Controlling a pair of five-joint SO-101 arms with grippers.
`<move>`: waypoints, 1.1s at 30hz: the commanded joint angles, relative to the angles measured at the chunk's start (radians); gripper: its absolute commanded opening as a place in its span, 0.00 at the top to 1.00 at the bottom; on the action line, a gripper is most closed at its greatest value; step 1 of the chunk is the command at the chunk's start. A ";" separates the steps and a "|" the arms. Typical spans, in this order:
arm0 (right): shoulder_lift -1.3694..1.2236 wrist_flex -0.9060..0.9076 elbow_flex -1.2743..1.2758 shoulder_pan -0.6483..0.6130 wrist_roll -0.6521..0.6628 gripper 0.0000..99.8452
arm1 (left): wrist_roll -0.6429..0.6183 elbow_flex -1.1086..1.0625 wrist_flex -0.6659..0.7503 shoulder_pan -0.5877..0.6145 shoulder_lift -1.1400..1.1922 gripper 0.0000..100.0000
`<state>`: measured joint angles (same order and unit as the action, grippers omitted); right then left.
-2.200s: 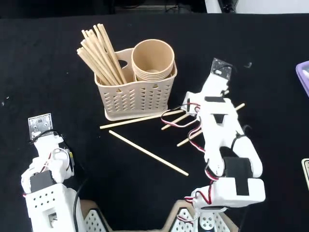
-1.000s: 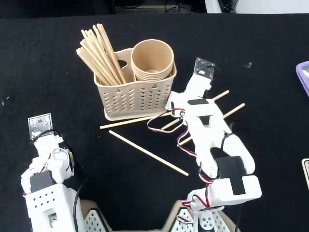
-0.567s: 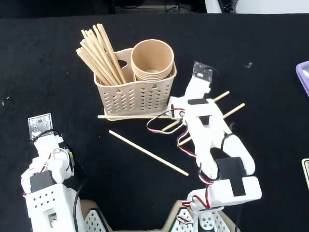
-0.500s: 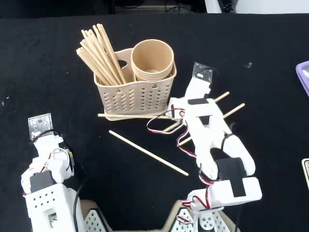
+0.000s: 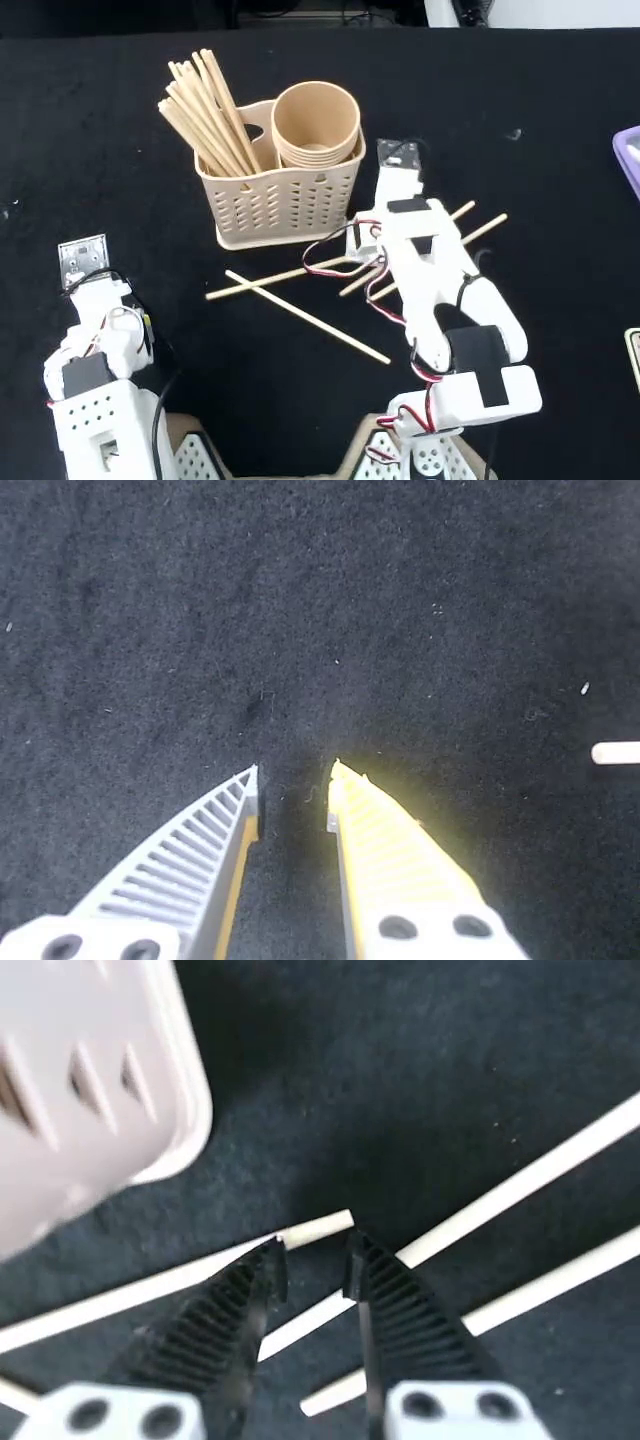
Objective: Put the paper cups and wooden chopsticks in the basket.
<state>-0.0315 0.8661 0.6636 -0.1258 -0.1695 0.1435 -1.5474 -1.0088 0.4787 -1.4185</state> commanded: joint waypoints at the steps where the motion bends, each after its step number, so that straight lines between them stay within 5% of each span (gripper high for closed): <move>1: 0.018 0.060 -0.039 -0.008 0.058 0.89 | -0.009 0.007 0.017 0.007 -0.011 0.87; 10: 0.222 0.087 -0.047 -0.049 0.057 0.88 | -0.009 0.007 0.017 0.007 -0.011 0.87; 20: 0.229 -0.341 0.243 -0.124 0.052 0.89 | -0.009 0.007 0.017 0.007 -0.011 0.87; 33: 0.237 -0.233 0.263 -0.118 0.058 0.89 | -0.009 0.007 0.017 0.007 -0.011 0.87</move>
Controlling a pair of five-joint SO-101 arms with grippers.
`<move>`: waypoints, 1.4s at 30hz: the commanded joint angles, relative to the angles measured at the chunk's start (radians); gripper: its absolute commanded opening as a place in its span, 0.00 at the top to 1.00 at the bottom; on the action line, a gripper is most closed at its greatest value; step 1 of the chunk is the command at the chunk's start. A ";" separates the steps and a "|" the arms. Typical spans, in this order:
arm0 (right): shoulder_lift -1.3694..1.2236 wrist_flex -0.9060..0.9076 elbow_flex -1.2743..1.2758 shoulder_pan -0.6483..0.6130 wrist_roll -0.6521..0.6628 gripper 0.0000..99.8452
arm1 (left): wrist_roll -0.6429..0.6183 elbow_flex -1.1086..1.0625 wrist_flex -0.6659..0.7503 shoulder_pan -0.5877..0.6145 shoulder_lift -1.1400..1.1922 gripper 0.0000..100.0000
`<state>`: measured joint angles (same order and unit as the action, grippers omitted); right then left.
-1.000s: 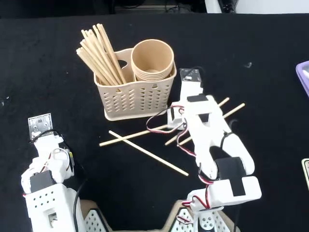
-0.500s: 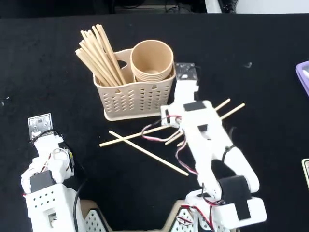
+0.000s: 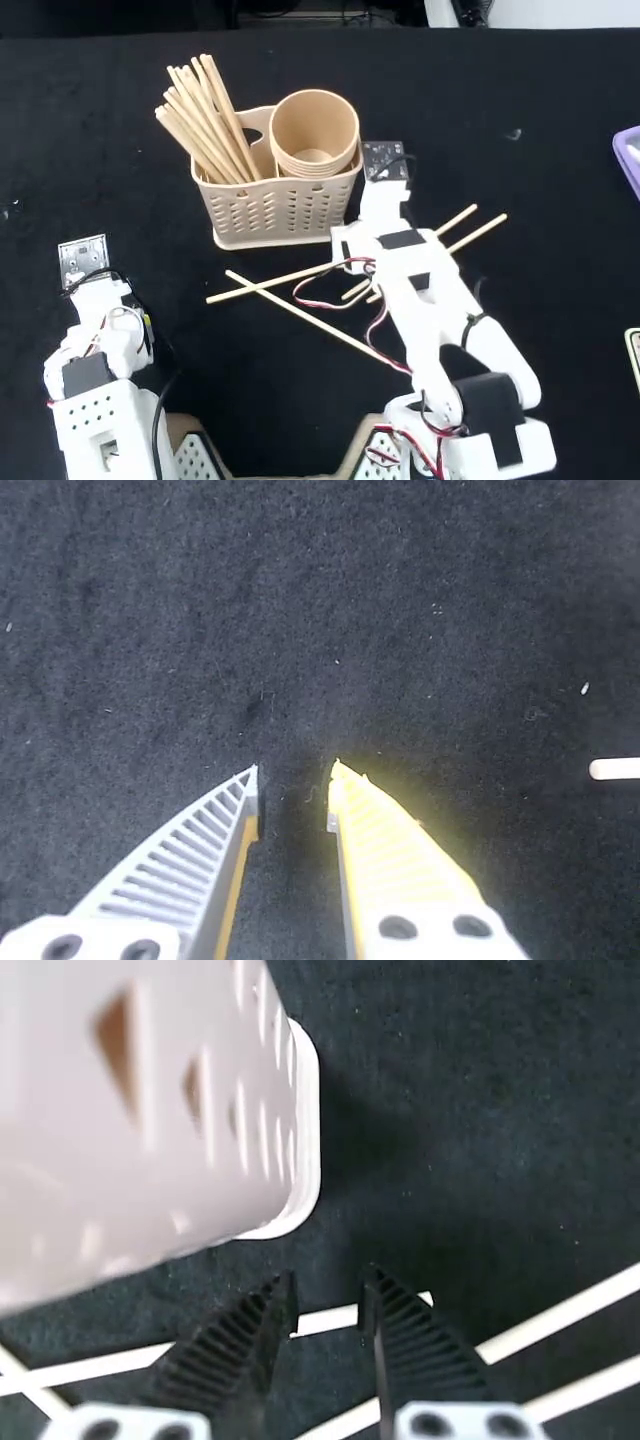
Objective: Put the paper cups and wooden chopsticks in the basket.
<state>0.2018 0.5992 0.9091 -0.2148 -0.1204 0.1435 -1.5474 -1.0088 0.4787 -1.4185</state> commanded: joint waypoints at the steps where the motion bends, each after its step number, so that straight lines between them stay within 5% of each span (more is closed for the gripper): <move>1: 0.004 0.032 0.018 -0.028 0.011 0.89 | -0.009 0.007 0.017 0.007 -0.011 0.87; 10: 0.005 0.032 -0.093 0.014 -0.003 0.89 | -0.009 0.007 0.017 0.007 -0.011 0.87; 18: 0.002 0.043 -0.130 0.107 -0.238 0.89 | -0.009 0.007 0.017 0.007 -0.011 0.87; 42: -0.005 0.080 -0.102 0.052 -0.387 0.89 | -0.009 0.007 0.017 0.007 -0.011 0.87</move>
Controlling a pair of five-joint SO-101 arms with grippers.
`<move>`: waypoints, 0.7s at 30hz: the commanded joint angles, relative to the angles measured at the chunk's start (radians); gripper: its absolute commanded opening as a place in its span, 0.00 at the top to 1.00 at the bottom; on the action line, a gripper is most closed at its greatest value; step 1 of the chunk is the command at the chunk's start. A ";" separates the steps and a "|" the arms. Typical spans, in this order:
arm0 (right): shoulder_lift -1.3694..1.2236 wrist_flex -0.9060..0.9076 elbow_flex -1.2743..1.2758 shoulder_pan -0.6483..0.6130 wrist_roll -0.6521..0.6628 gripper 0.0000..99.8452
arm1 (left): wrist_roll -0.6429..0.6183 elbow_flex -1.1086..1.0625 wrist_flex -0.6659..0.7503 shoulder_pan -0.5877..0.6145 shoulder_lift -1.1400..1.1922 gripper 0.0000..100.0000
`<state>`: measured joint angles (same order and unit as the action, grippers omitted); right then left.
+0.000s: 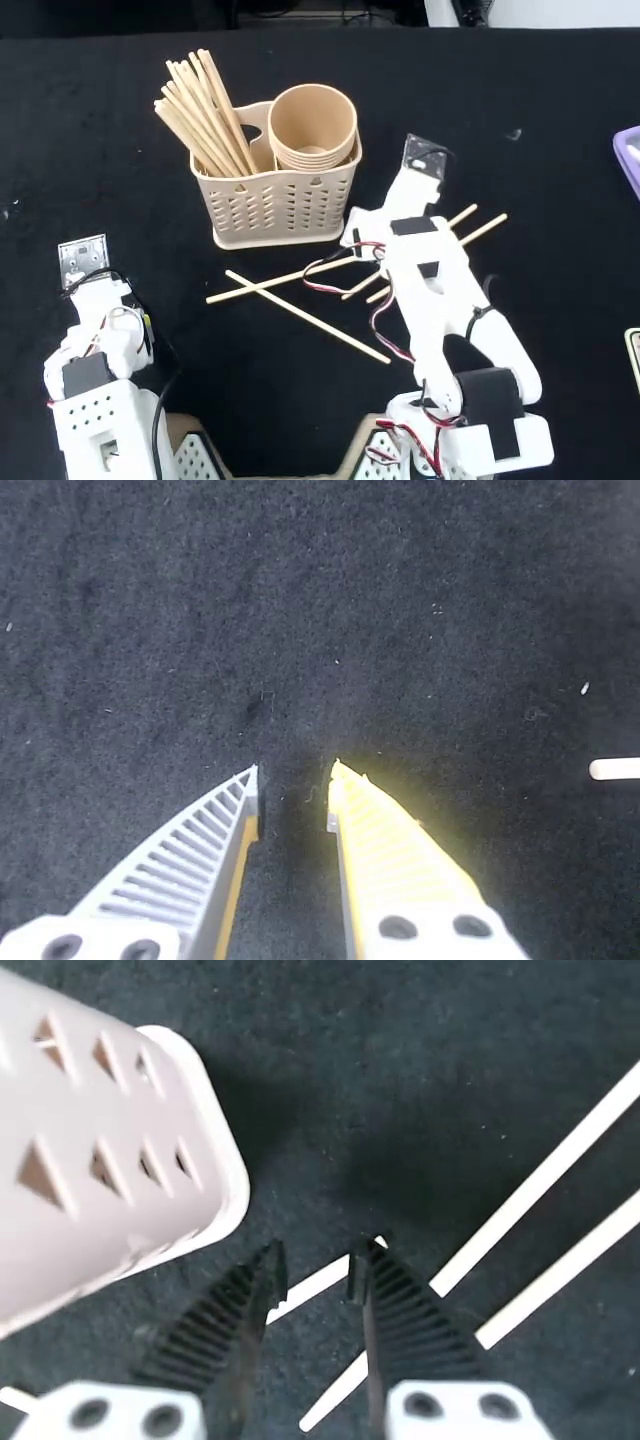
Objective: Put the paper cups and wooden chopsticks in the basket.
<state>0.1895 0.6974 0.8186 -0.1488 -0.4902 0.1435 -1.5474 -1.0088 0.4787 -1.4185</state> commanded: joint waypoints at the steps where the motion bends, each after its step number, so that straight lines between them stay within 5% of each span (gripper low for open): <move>1: 0.007 -0.018 -0.012 -0.014 -0.017 0.89 | -0.009 0.007 0.017 0.007 -0.011 0.87; 11: -0.125 -0.098 -0.002 -0.006 -0.017 0.89 | -0.009 0.007 0.017 0.007 -0.011 0.87; 21: -0.133 0.031 -0.030 -0.008 -0.003 0.89 | -0.009 0.007 0.017 0.007 -0.011 0.87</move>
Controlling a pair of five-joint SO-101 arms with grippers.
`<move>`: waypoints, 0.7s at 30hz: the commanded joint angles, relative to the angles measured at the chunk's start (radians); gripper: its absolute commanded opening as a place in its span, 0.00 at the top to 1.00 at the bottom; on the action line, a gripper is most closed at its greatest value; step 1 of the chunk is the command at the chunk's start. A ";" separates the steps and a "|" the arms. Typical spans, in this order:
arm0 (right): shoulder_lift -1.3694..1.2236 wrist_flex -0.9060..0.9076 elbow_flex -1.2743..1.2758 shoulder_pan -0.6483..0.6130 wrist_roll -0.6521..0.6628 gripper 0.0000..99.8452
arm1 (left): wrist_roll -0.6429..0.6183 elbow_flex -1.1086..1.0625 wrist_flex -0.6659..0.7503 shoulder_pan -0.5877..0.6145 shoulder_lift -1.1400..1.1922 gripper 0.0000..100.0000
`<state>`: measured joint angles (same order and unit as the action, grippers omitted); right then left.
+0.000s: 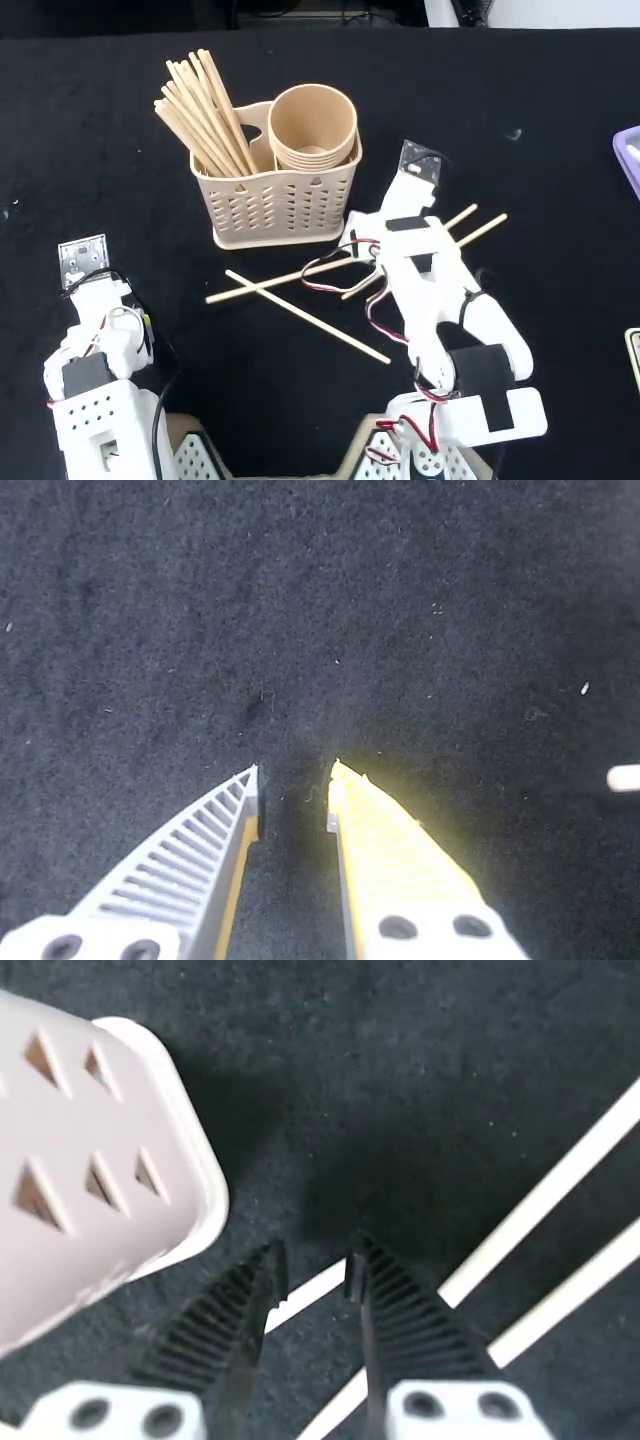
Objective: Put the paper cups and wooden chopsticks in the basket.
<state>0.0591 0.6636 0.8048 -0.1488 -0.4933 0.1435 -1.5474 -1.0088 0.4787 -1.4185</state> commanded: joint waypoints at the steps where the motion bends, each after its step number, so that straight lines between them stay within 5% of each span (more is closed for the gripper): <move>1: -0.002 0.089 -0.016 -0.011 0.011 0.89 | -0.009 0.007 0.017 0.007 -0.011 0.87; 13: 0.096 0.210 -0.010 -0.006 0.224 0.89 | -0.009 0.007 0.017 0.007 -0.011 0.87; 21: 0.143 0.215 0.008 -0.014 0.226 0.88 | -0.009 0.007 0.017 0.007 -0.011 0.87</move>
<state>0.1542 0.8815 0.8140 -0.1488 -0.2770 0.1435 -1.5474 -1.0088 0.4787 -1.4185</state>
